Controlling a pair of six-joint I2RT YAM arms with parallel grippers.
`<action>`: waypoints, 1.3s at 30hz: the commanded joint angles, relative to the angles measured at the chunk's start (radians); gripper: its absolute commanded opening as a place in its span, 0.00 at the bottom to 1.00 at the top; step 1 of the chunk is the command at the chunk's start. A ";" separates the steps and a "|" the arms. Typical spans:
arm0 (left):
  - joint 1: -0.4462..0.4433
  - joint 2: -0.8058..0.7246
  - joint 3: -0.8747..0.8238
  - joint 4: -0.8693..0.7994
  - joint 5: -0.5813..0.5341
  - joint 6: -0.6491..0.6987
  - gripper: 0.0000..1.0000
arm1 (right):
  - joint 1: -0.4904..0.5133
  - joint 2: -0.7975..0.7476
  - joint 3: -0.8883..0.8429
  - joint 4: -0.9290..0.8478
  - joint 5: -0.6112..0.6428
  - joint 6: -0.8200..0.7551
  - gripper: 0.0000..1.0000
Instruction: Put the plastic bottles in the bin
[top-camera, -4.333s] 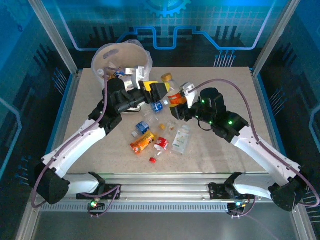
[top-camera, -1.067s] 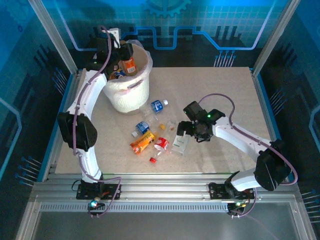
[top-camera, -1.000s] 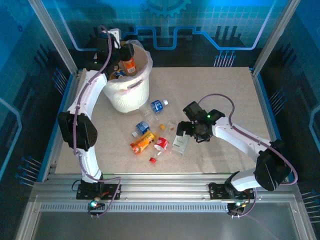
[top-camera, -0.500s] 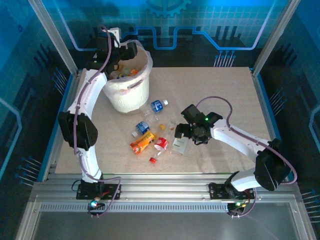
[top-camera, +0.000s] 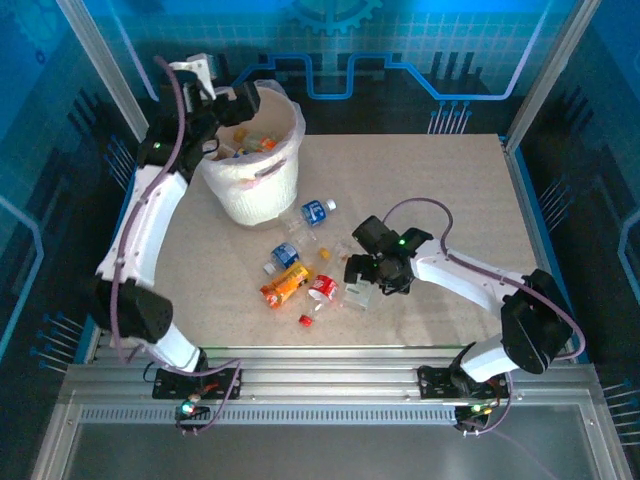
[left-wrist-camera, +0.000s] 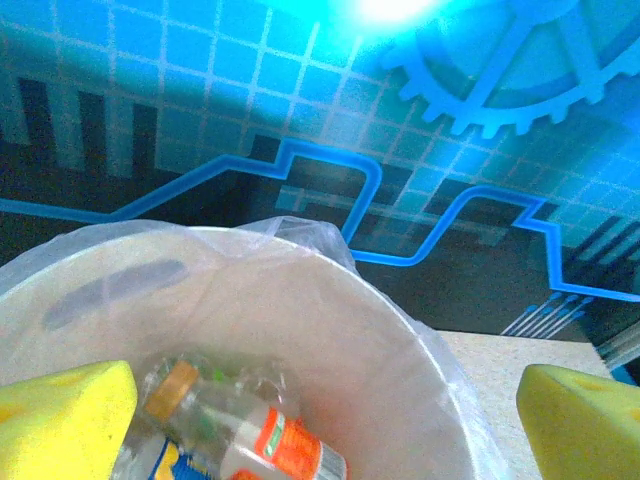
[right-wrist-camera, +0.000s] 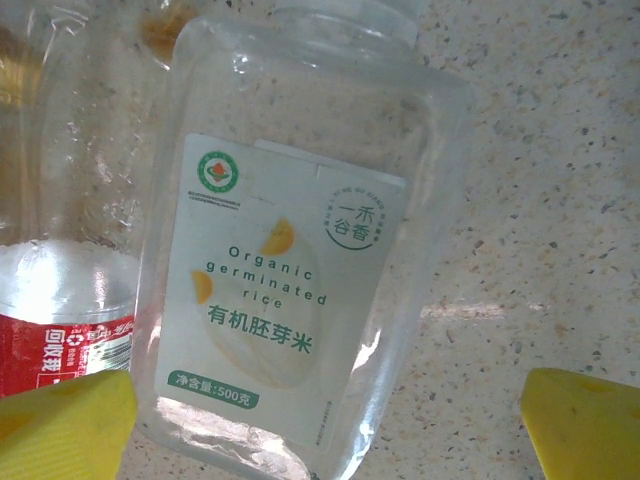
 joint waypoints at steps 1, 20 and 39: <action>0.010 -0.111 -0.122 0.043 0.039 -0.071 0.99 | 0.021 0.025 -0.008 0.022 -0.003 0.024 1.00; -0.021 -0.299 -0.392 0.137 0.096 -0.151 0.99 | 0.045 0.113 0.018 0.080 -0.007 0.028 1.00; -0.033 -0.293 -0.401 0.157 0.101 -0.166 0.99 | -0.011 0.057 -0.032 0.032 0.031 -0.045 1.00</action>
